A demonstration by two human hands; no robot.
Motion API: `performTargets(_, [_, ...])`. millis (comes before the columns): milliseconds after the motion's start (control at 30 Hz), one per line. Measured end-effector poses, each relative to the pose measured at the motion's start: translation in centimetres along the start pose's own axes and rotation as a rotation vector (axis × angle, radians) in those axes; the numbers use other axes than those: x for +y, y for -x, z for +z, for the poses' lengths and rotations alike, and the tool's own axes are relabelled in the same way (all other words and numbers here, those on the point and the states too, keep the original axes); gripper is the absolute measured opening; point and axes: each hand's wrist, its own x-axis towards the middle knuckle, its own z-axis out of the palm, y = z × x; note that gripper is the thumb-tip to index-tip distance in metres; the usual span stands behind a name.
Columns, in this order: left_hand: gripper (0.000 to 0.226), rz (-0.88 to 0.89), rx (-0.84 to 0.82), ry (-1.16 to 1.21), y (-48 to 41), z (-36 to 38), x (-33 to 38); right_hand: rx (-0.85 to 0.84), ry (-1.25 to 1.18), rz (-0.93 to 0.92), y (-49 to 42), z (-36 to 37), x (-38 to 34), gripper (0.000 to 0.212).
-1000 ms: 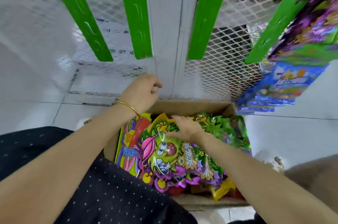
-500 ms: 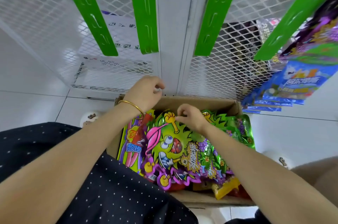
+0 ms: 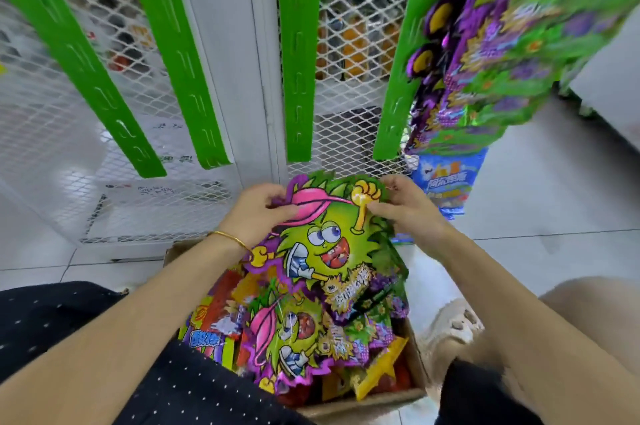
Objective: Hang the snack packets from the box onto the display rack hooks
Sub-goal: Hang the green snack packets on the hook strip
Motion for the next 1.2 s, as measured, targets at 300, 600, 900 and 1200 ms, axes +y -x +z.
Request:
performTargets(300, [0.021,0.398,-0.176,-0.283,-1.3,-1.2,15.5,0.084,0.592,-0.526,3.7,-4.8,-14.5,0.017])
performTargets(600, [0.019,0.739,0.076,-0.094,-4.9,-4.9,39.1,0.404,0.522,-0.742,6.0,-14.8,-30.0,0.014])
performTargets(900, [0.025,0.874,0.429,-0.111,-10.5,-4.7,51.6,0.648,0.458,-0.904,5.8,-20.5,-40.3,0.013])
performTargets(1200, [0.02,0.661,0.264,-0.041,-10.8,-5.9,56.6,0.93,0.658,-1.0,3.5,-22.2,-45.5,0.007])
